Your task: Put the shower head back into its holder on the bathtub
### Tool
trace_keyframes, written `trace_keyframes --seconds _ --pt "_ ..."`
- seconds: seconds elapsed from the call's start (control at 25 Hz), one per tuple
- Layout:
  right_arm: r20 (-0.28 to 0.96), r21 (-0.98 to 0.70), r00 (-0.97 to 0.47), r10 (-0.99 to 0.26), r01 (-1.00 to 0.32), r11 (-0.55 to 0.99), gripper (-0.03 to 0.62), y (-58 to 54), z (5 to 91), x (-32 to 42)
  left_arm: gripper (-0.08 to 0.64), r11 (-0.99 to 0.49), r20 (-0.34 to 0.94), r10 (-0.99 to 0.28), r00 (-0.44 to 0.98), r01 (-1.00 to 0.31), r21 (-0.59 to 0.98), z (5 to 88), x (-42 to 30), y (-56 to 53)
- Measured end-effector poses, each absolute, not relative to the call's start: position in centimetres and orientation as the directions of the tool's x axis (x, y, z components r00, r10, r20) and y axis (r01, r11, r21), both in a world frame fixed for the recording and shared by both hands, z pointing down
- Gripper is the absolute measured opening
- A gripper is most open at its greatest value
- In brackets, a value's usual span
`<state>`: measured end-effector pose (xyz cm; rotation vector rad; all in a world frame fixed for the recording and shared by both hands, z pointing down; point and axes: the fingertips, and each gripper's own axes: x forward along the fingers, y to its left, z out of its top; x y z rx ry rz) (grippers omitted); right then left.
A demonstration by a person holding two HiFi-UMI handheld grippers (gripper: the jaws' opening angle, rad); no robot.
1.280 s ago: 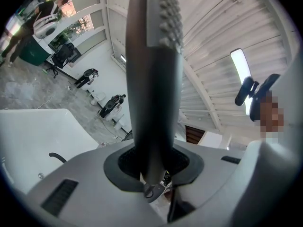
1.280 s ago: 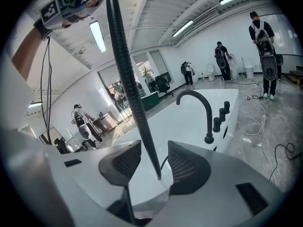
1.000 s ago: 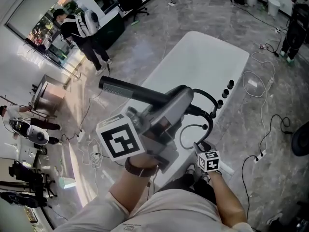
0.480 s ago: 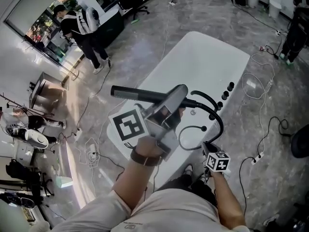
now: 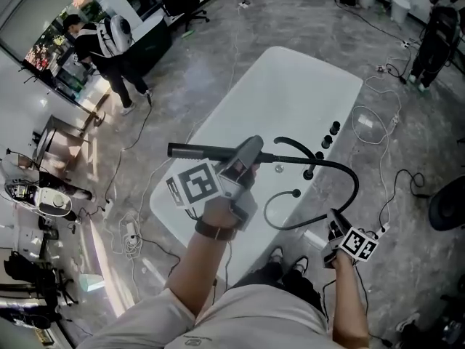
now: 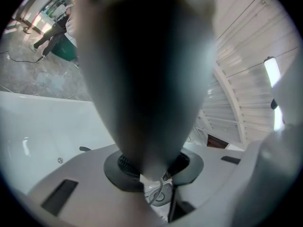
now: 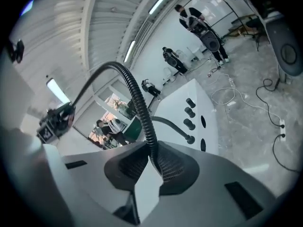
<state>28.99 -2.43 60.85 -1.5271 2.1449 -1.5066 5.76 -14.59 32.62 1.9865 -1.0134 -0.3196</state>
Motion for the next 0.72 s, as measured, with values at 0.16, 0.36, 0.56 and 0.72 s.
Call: trace_keyframes --seconds 0.16,0.36,0.56,0.72 --pt "0.373 -0.803 -0.47 -0.8 -0.596 -0.024 0.067 -3.0 57.6 31.1 0.098 -0.277 0.17 -0.748 0.642 -0.534 0.799 35.1 5.9 -14.8" --pt "0.303 -0.819 -0.415 -0.858 -0.574 -0.012 0.067 -3.5 53.6 34.5 0.098 -0.3 0.22 -0.738 0.638 -0.602 0.74 37.6 7.1 -14.4" --pt "0.103 -0.861 -0.421 -0.901 -0.491 0.13 0.067 -5.8 46.8 35.0 0.098 -0.31 0.266 -0.727 0.634 -0.648 0.696 39.9 7.6 -13.6" --pt "0.041 -0.854 -0.412 -0.91 -0.487 0.182 0.067 -6.9 43.5 35.0 0.098 -0.329 0.318 -0.718 0.619 -0.704 0.629 41.0 8.7 -13.3"
